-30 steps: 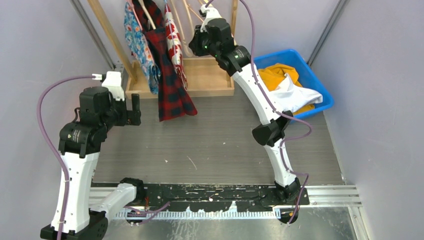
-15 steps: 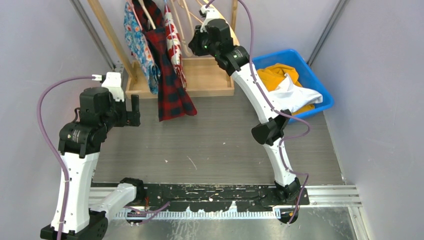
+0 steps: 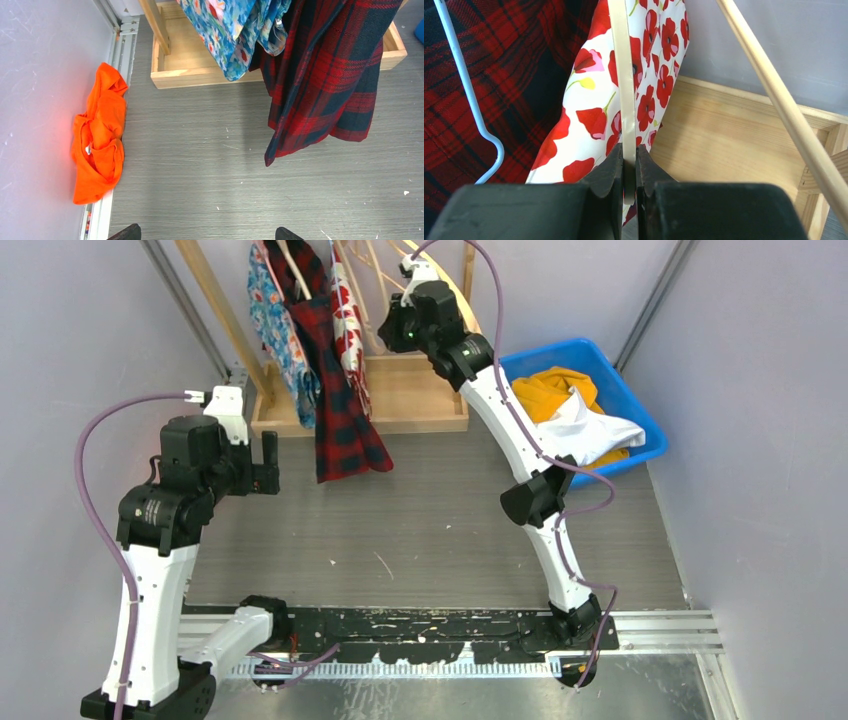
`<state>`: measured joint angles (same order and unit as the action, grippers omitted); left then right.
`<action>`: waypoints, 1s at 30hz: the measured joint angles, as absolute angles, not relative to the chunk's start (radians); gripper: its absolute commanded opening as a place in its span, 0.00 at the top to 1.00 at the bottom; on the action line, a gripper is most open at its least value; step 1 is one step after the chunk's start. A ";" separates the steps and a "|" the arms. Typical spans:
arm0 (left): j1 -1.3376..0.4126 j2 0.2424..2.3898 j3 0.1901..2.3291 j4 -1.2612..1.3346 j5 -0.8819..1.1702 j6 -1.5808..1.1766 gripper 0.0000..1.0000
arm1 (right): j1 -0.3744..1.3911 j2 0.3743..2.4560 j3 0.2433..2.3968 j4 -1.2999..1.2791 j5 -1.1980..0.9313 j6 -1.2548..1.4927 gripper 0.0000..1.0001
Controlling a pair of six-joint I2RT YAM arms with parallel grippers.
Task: Remove the skirt from the hanger
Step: Place the hanger on the clothesline.
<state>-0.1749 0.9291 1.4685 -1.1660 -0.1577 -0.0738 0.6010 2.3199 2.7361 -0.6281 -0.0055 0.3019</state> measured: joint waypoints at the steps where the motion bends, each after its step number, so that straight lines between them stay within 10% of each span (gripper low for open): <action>1: -0.175 0.929 1.468 -1.166 -0.158 -0.074 0.01 | 0.601 2.320 2.736 -0.628 -0.006 0.302 0.80; 5: -0.175 0.932 1.468 -1.166 -0.158 -0.074 0.01 | 0.600 2.320 2.736 -0.627 -0.003 0.306 0.56; 10: -0.175 0.935 1.468 -1.165 -0.157 -0.074 0.01 | 0.593 2.320 2.736 -0.624 -0.003 0.297 0.52; 22: -0.175 0.931 1.465 -1.163 -0.153 -0.075 0.01 | 0.590 2.265 2.674 -0.648 0.052 0.207 0.08; 30: -0.183 0.929 1.412 -1.156 -0.139 -0.079 0.01 | 0.610 2.069 2.533 -0.659 0.168 0.096 0.02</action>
